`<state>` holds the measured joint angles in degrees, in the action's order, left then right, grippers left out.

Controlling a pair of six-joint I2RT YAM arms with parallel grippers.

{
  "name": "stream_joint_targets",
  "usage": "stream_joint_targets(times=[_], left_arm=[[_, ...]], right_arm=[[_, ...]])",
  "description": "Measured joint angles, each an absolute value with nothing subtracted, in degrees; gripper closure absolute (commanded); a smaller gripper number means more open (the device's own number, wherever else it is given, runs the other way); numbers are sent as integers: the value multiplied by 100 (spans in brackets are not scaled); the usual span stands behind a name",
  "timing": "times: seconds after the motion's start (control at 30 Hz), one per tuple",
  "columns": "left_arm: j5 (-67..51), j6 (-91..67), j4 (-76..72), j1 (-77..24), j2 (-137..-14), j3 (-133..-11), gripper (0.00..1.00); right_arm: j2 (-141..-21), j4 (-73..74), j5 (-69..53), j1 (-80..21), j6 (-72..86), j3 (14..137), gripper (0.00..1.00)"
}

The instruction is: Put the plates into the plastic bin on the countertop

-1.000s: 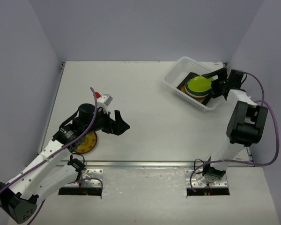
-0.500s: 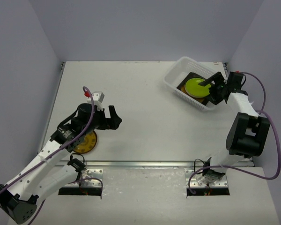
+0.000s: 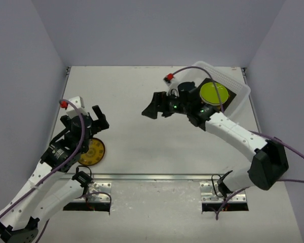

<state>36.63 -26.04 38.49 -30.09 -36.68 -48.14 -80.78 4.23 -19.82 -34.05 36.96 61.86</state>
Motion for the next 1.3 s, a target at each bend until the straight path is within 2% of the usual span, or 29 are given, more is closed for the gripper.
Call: stream_joint_targets(times=[0.17, 0.2, 0.37, 0.53, 0.63, 0.83, 0.87, 0.93, 1.1, 1.3], left_arm=[[4175, -2799, 3946, -3006, -2861, -4790, 0], [4261, -2844, 3945, -3004, -2621, -4790, 0], [4537, -2940, 3960, -3004, -1924, -4788, 0], [4597, -2942, 3932, -3004, -1719, -4746, 0], [4592, -2939, 3928, -3004, -1715, -4738, 0], [4586, -2937, 3925, -3004, -1721, -4727, 0], [4584, -2933, 3926, -3004, -1721, -4722, 0], [4580, -2919, 3925, -3004, -1721, -4715, 0], [4547, -2879, 3917, -3004, -1730, -4713, 0], [4447, -2828, 3849, -3004, -1805, -4699, 0]], right_arm=[[-9707, -438, -2123, -4976, 3848, 6402, 5], [-10201, -494, -2135, -5199, 3923, 6590, 9], [-12045, -769, -2148, -5801, 4439, 7295, 16], [-12817, -1140, -2211, -5852, 4947, 8057, 44], [-13179, -1248, -2112, -5852, 5198, 8360, 50], [-13704, -1588, -1961, -5852, 5863, 8809, 71], [-13772, -1625, -1957, -5852, 5935, 8872, 77], [-13946, -1656, -1961, -5851, 6066, 9068, 100], [-14164, -1821, -1958, -5844, 6349, 9222, 100], [-13052, -1615, -1720, -5580, 6259, 7800, 100]])
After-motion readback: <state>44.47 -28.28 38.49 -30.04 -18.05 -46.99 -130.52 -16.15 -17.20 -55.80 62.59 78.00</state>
